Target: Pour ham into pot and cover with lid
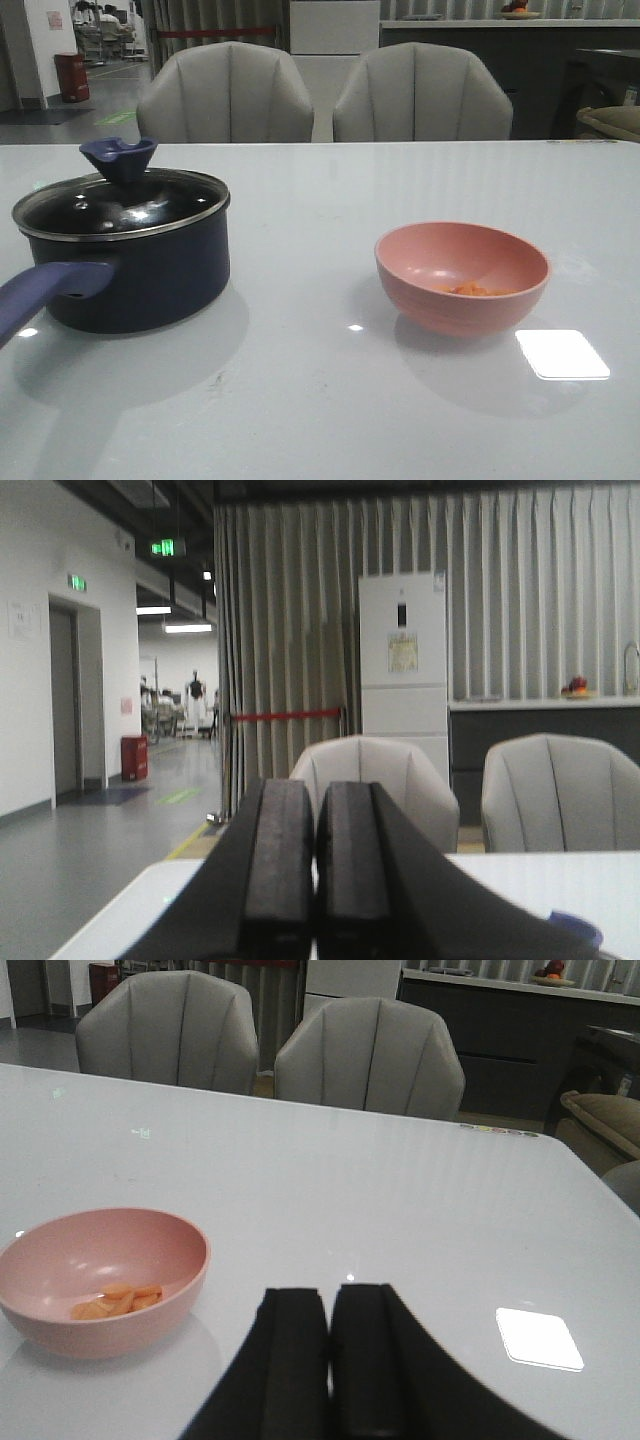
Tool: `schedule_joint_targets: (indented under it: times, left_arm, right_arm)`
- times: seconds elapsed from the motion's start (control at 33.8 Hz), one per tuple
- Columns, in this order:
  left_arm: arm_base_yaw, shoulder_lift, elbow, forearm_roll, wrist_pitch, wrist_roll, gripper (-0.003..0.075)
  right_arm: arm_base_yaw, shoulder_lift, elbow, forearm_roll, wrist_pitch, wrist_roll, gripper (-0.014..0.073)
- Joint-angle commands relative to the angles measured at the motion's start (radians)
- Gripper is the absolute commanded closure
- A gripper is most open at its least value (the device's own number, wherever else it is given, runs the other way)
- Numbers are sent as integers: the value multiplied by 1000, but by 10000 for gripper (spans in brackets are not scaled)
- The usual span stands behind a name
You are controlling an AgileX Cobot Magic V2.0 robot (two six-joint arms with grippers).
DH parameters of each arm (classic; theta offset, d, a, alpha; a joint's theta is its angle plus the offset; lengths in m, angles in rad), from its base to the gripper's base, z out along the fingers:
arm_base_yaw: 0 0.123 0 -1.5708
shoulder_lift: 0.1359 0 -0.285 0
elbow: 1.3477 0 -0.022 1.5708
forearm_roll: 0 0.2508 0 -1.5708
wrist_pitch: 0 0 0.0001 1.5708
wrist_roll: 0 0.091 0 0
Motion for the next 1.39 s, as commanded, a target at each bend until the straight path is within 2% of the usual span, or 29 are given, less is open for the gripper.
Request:
schedule_joint_targets:
  times: [0.0, 0.18, 0.38, 0.8, 0.89, 0.98, 1.03, 1.12, 1.18, 1.36]
  left_arm:
    - [3, 10, -92, -10, -13, -9, 608]
    - [3, 85, -305, -12, 360, -9, 608]
    - [3, 250, -477, -47, 679, -9, 608]
    - [3, 376, -483, -91, 700, -9, 595]
    - [1, 395, -485, -91, 704, -9, 524]
    - [-15, 415, -492, -91, 708, -9, 366]
    - [-29, 439, -502, -89, 708, -9, 232]
    - [-44, 490, -533, -84, 718, -9, 92]
    - [-53, 533, -559, -84, 738, -9, 63]
    - [-112, 712, -701, -103, 846, -9, 61]
  right_arm:
    - [-7, -19, -6, -8, -81, -1, 427]
    - [-7, -19, -6, -8, -81, -1, 427]
    - [-7, -19, -6, -8, -81, -1, 427]
    - [-7, -19, -6, -8, -81, -1, 427]
    - [-7, -19, -6, -8, -81, -1, 427]
    - [-7, -19, -6, -8, -81, -1, 427]
    - [-7, -19, -6, -8, -81, -1, 427]
    - [-7, -19, -6, -8, -81, -1, 427]
    - [-7, -19, -6, -8, -81, -1, 427]
    - [-7, -19, -6, -8, -81, -1, 427]
